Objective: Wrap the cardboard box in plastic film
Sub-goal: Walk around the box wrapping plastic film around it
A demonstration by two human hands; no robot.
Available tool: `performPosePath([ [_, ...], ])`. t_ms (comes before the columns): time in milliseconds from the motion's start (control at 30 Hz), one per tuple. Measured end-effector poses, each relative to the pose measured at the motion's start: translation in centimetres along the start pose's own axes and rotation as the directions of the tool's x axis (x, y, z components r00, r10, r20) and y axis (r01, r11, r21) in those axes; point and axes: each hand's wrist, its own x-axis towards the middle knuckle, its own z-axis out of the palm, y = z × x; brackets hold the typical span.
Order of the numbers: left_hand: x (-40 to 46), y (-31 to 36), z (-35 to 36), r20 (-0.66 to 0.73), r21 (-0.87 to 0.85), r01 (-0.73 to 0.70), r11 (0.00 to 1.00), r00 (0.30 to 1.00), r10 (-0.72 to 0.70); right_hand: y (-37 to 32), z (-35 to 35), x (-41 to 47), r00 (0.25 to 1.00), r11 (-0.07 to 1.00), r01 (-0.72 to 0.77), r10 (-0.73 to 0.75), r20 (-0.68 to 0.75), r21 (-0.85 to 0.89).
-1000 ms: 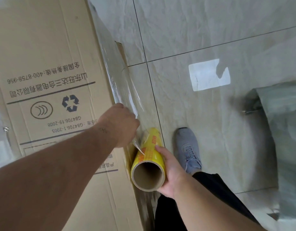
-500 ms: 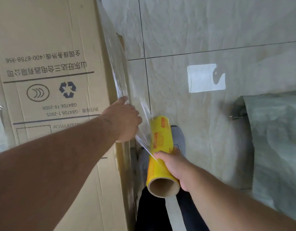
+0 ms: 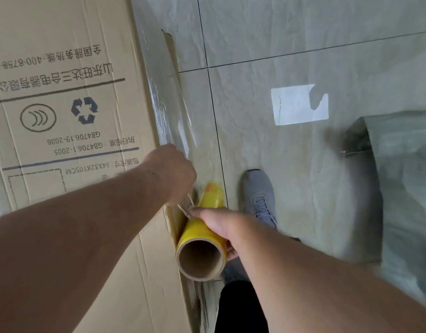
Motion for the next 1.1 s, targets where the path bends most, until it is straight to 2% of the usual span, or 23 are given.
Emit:
performPosePath([
  [100,-0.7,1.2,0.6,-0.015,0.021,-0.016,1.0,1.0,0.017,2.8,0.5,0.2,0.995,0.929,-0.091,0.071,0.069,0.36],
  [200,-1.0,1.4,0.6,0.007,0.039,-0.016,0.999,1.0,0.016,5.3,1.1,-0.5,0.981,0.721,-0.142,0.01,0.195,0.678],
  [300,-1.2,1.9,0.5,-0.007,0.023,-0.003,1.0,1.0,0.003,6.1,1.8,-0.5,0.976,0.549,-0.126,-0.081,0.203,0.826],
  [367,-1.6,2.5,0.8,-0.031,0.004,-0.003,1.0,1.0,0.003,6.1,1.7,-0.7,0.977,0.532,-0.1,-0.105,0.183,0.841],
  [533,-2.7,4.3,1.8,-0.104,-0.031,-0.008,1.0,0.995,0.005,6.8,-0.2,-1.9,0.99,0.652,-0.055,-0.061,0.125,0.756],
  [667,-3.0,5.3,0.9,-0.168,-0.063,-0.026,0.998,0.986,0.015,6.9,-1.9,-3.1,0.998,0.794,0.06,-0.056,-0.026,0.604],
  [733,-3.1,5.9,0.4,-0.165,-0.086,-0.015,0.996,0.986,0.001,7.6,-2.3,-2.6,0.985,0.876,0.146,-0.086,-0.149,0.46],
  [800,-3.1,6.5,0.2,-0.153,-0.094,-0.014,0.995,0.988,-0.001,8.9,-2.8,-1.5,0.961,0.955,0.204,-0.154,-0.232,0.213],
  [833,-3.1,6.7,0.1,-0.155,-0.088,-0.015,0.996,0.988,0.001,9.6,-3.0,-1.1,0.963,0.974,0.181,-0.148,-0.226,0.136],
  [967,-2.8,7.6,0.6,-0.133,-0.08,-0.016,0.997,0.991,0.005,8.8,-2.4,-2.6,0.996,0.999,0.05,-0.049,-0.071,0.006],
  [1100,-2.8,8.7,2.0,-0.028,-0.035,-0.019,0.999,0.999,0.018,7.5,-0.3,-1.8,0.998,0.985,0.059,-0.063,-0.017,-0.163],
])
